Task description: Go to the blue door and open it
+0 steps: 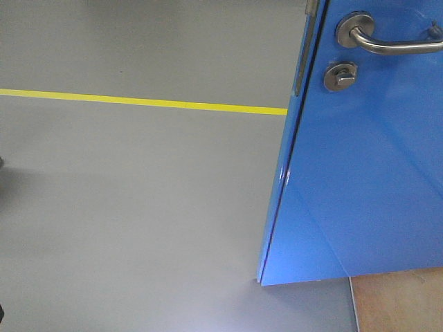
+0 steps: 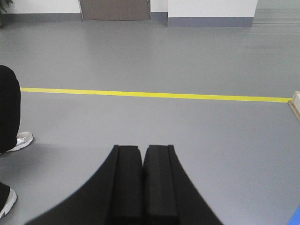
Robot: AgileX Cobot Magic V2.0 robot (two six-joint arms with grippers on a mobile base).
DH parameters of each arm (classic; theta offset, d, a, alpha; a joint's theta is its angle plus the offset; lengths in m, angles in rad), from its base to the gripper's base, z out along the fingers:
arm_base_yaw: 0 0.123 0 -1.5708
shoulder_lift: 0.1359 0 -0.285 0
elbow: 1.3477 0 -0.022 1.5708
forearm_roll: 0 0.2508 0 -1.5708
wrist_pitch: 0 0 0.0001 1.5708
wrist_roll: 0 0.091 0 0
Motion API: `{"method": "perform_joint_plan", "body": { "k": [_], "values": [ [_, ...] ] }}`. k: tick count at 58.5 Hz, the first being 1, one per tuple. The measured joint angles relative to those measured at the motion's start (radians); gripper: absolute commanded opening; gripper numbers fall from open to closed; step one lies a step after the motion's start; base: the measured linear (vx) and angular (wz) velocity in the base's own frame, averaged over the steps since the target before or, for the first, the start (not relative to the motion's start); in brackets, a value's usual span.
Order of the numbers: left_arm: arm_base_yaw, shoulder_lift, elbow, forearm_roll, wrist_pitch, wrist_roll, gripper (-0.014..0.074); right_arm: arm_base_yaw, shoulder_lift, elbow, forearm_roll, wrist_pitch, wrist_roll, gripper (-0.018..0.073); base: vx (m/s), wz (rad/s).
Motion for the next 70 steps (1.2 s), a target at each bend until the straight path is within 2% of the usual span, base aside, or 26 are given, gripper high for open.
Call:
{"method": "perform_joint_plan", "body": {
  "k": [70],
  "values": [
    [0.0,0.0,0.0,0.0,0.0,0.0,0.0073,0.004,0.004,0.0,0.002,0.016,0.0,0.0008,0.15,-0.04]
  ]
}}
